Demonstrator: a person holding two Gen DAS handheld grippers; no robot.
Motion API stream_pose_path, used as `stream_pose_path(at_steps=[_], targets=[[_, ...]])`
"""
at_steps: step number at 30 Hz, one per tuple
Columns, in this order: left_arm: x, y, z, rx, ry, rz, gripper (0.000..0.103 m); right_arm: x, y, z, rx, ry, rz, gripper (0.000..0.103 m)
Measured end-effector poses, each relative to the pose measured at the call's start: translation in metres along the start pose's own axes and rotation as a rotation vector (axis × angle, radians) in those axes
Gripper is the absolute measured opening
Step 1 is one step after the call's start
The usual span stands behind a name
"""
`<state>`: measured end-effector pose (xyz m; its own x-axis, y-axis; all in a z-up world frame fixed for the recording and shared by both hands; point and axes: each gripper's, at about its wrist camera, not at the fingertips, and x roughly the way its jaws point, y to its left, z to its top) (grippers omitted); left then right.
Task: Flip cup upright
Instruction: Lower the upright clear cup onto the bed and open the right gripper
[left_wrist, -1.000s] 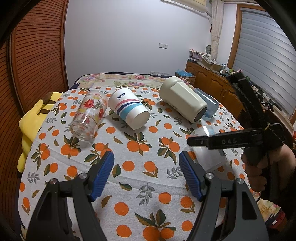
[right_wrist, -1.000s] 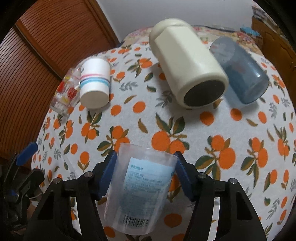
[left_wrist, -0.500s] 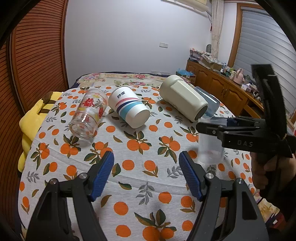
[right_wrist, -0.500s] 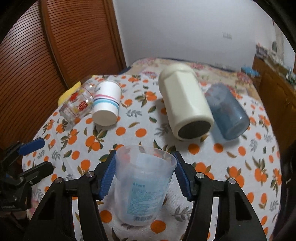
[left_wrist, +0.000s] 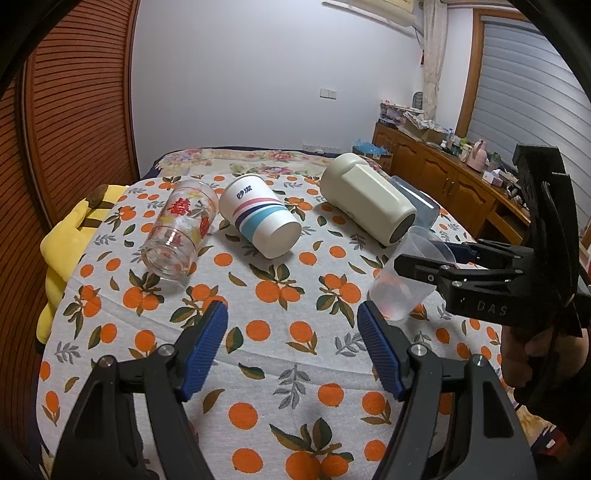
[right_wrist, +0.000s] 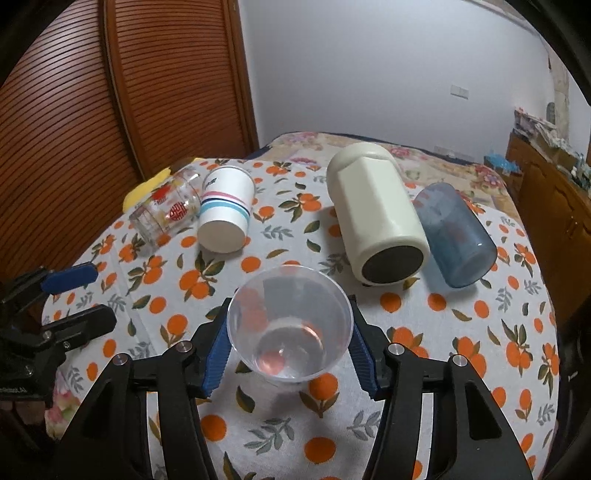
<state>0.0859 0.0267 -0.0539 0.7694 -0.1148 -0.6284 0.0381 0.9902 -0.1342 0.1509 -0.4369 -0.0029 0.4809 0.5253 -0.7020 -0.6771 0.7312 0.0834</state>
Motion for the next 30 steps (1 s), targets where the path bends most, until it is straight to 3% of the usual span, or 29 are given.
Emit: stream_pose_path(at_steps=[10,14,19,27,30], targets=[[-0.014,-0.002,0.002,0.015,-0.088,0.038,0.074,-0.002,0.008,-0.004,-0.012,0.013,0.013,0.058],[-0.017,-0.003,0.004,0.016,-0.108,0.052,0.074,-0.003,0.007,-0.004,0.008,0.01,0.031,0.065],[-0.021,-0.004,0.005,0.014,-0.124,0.054,0.075,-0.007,0.009,-0.004,0.012,-0.004,0.036,0.066],[-0.025,-0.013,0.007,0.025,-0.142,0.065,0.09,-0.03,0.004,-0.008,0.05,-0.074,0.031,0.086],[-0.029,-0.017,0.01,0.029,-0.156,0.071,0.091,-0.044,0.0,-0.011,0.073,-0.113,0.016,0.088]])
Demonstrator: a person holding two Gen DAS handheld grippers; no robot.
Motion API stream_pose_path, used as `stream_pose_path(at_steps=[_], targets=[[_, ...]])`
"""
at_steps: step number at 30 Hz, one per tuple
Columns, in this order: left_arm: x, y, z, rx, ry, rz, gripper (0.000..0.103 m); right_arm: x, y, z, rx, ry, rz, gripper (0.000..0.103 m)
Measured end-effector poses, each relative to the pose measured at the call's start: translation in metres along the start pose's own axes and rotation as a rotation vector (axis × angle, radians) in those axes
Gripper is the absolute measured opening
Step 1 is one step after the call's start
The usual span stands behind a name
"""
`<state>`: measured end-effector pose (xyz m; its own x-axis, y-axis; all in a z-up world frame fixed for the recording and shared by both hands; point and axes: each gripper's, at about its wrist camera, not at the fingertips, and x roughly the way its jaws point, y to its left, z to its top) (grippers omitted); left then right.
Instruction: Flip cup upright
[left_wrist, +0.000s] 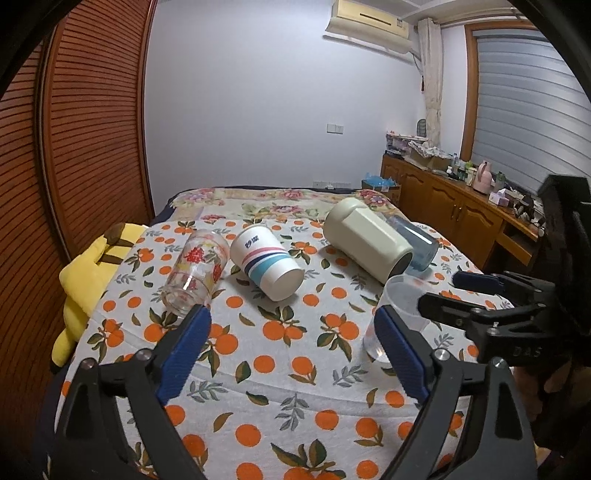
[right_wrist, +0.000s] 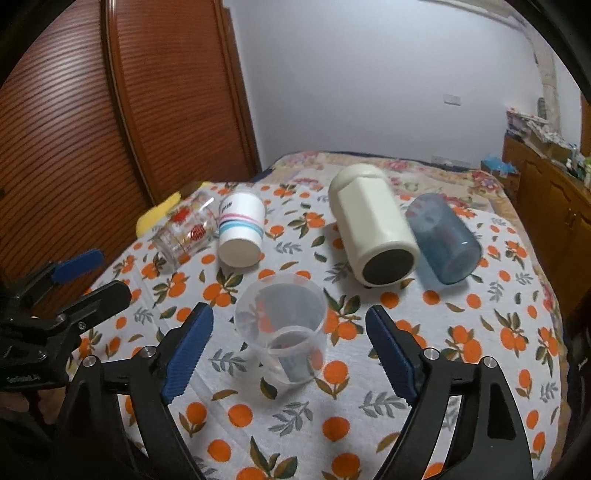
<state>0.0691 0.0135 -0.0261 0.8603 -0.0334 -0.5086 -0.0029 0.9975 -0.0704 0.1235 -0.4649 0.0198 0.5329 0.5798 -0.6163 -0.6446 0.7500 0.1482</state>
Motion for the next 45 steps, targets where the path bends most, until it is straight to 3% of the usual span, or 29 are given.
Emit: stream_pose_path(at_steps=[8,16,26,45], targets=[[-0.016,-0.02,0.009,0.048,-0.03,0.008,0.092,-0.042,-0.014,-0.004,0.064,-0.119,-0.086,0.101],[-0.036,-0.033,0.017,0.067,-0.059,-0.003,0.092,-0.08,-0.015,-0.008,0.071,-0.207,-0.162,0.103],[-0.046,-0.031,0.012,0.068,-0.065,0.014,0.092,-0.089,-0.015,-0.025,0.091,-0.213,-0.194,0.103],[-0.051,-0.031,0.012,0.061,-0.067,0.013,0.092,-0.092,-0.016,-0.026,0.095,-0.222,-0.2,0.103]])
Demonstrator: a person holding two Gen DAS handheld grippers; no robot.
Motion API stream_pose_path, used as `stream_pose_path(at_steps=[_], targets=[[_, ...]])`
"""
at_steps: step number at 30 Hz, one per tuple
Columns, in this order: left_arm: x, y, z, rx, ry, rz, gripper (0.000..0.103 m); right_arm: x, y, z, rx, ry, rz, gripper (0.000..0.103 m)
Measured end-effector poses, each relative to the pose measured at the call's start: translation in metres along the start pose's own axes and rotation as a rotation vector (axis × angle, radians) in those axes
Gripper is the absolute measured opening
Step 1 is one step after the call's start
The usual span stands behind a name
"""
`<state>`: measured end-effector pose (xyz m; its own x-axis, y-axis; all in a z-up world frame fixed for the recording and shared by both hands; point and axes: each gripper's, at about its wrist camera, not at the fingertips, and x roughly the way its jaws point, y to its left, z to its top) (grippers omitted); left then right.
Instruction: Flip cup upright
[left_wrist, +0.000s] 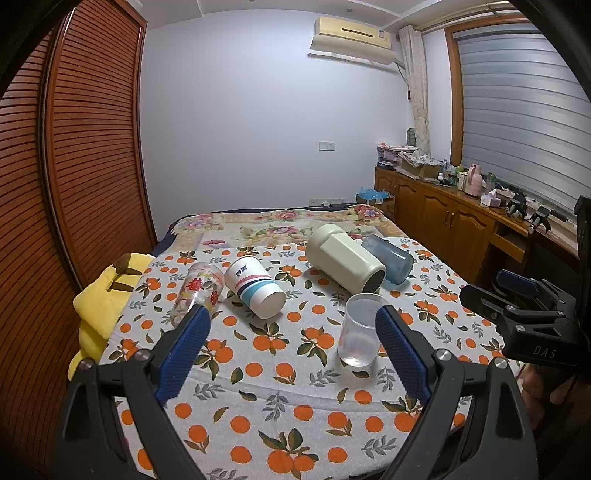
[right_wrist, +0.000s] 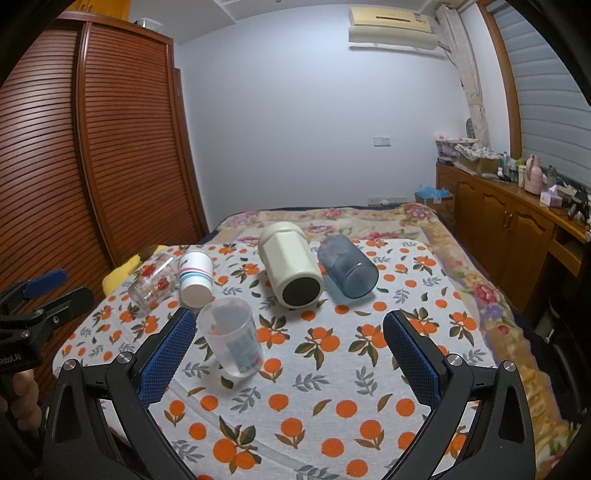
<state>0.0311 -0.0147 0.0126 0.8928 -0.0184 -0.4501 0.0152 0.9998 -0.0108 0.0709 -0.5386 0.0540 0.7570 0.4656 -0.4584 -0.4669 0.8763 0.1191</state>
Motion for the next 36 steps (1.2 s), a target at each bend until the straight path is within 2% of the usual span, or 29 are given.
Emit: stream_pose_path(at_steps=[36], targets=[[0.0,0.0012,-0.0024,-0.007,0.006,0.005,0.092,-0.0003,0.0014,-0.0005,-0.001,0.0,-0.004,0.103]])
